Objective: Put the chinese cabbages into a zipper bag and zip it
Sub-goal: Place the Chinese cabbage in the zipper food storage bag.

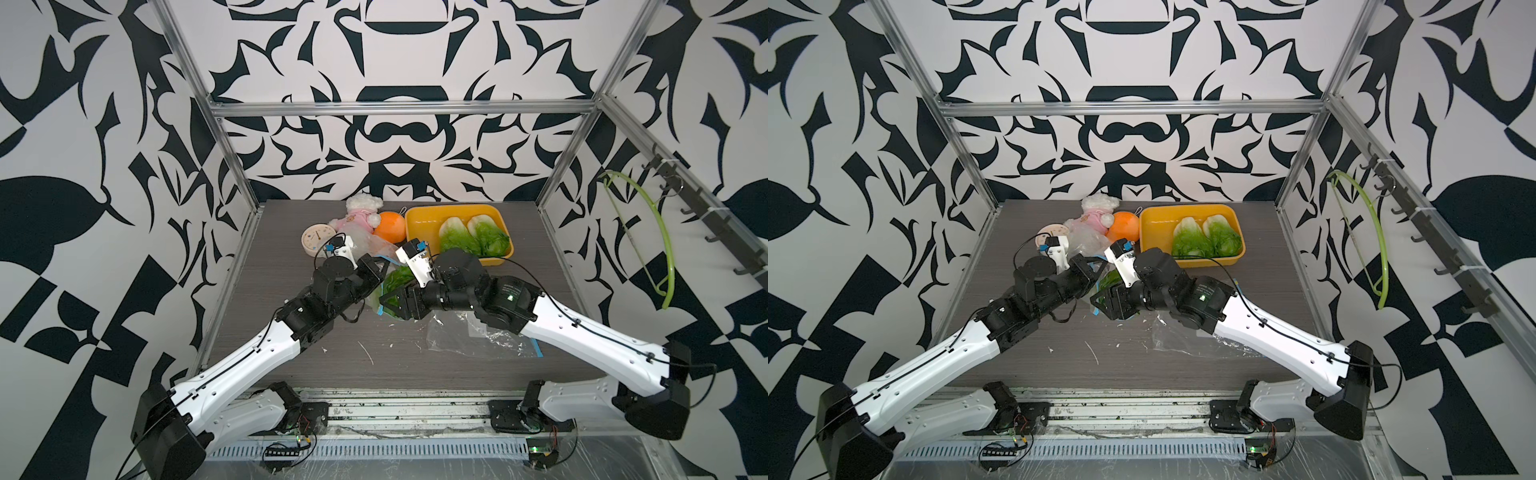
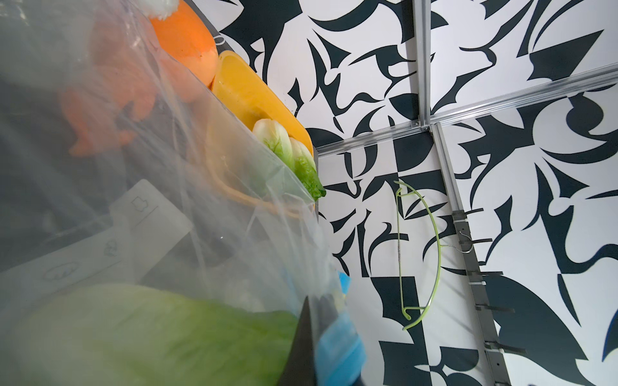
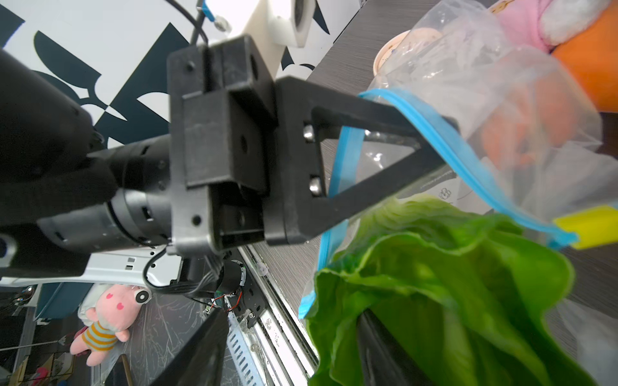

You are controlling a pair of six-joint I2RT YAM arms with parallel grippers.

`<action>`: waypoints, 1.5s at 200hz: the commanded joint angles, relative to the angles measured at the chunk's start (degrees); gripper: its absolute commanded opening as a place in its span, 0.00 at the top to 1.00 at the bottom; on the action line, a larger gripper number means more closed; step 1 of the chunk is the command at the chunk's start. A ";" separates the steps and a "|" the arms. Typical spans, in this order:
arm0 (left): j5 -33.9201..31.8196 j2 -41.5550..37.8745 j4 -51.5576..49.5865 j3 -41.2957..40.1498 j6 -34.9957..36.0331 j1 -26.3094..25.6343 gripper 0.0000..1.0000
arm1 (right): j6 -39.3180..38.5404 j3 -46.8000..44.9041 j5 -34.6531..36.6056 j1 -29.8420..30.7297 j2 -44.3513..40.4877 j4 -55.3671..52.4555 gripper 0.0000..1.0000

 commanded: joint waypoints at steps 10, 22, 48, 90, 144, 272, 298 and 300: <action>-1.79 -1.91 2.15 -0.99 -1.06 0.37 1.00 | 0.38 2.30 4.01 0.20 -4.12 -2.32 0.37; -2.18 -2.04 2.13 -1.10 -1.40 0.41 1.00 | 0.97 2.11 5.67 0.19 -5.46 -3.38 0.37; -3.36 -2.27 1.99 -1.45 -2.21 0.42 1.00 | 2.71 1.65 10.90 0.18 -8.94 -6.96 0.37; -4.05 -2.38 2.05 -1.62 -3.18 0.50 1.00 | 5.95 0.94 20.77 0.18 -14.21 -16.78 0.37; -4.05 -2.51 2.13 -1.19 -3.44 0.50 1.00 | 11.87 -4.98 29.79 -0.38 -18.65 -25.41 0.40; -4.53 -2.19 3.24 -0.84 -4.82 0.50 1.00 | 22.24 -24.57 9.09 -1.47 -13.56 4.60 0.54; -4.36 -1.88 3.44 -0.66 -4.93 0.50 1.00 | 26.25 -28.18 7.06 -1.67 -14.25 11.39 0.57; -4.32 -1.90 3.45 -0.66 -5.00 0.50 1.00 | 26.49 -28.44 7.05 -1.67 -14.38 11.71 0.57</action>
